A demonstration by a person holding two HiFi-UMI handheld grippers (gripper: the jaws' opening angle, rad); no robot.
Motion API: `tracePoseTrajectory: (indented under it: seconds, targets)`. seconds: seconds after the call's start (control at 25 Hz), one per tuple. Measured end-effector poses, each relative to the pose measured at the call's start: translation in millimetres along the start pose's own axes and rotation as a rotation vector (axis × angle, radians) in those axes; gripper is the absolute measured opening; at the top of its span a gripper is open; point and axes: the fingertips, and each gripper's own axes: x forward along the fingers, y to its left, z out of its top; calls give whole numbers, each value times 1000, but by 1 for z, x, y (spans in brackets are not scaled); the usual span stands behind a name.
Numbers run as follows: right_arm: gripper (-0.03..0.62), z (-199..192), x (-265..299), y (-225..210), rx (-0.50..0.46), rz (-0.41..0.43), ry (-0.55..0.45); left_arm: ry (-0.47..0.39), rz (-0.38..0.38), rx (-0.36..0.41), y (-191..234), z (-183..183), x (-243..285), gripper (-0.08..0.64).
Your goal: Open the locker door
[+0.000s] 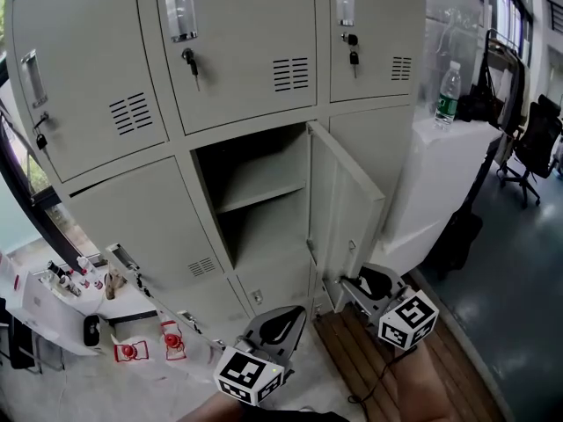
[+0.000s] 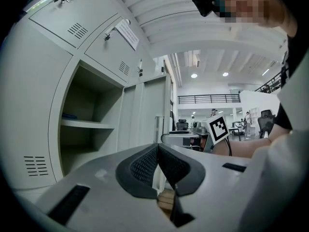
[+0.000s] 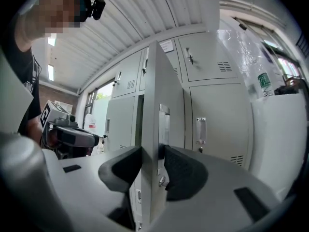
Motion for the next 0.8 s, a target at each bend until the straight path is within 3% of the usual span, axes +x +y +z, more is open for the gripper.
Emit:
tracePoseTrajectory:
  seconds: [0.36,0.8]
  targets:
    - [155,-3,-24,-35,-8,-275,25,2,6,-7,-13,0,7,17]
    - [147,-3,-39,-54,45,-410,-26,0,125,-8,-11,-4,-29,17]
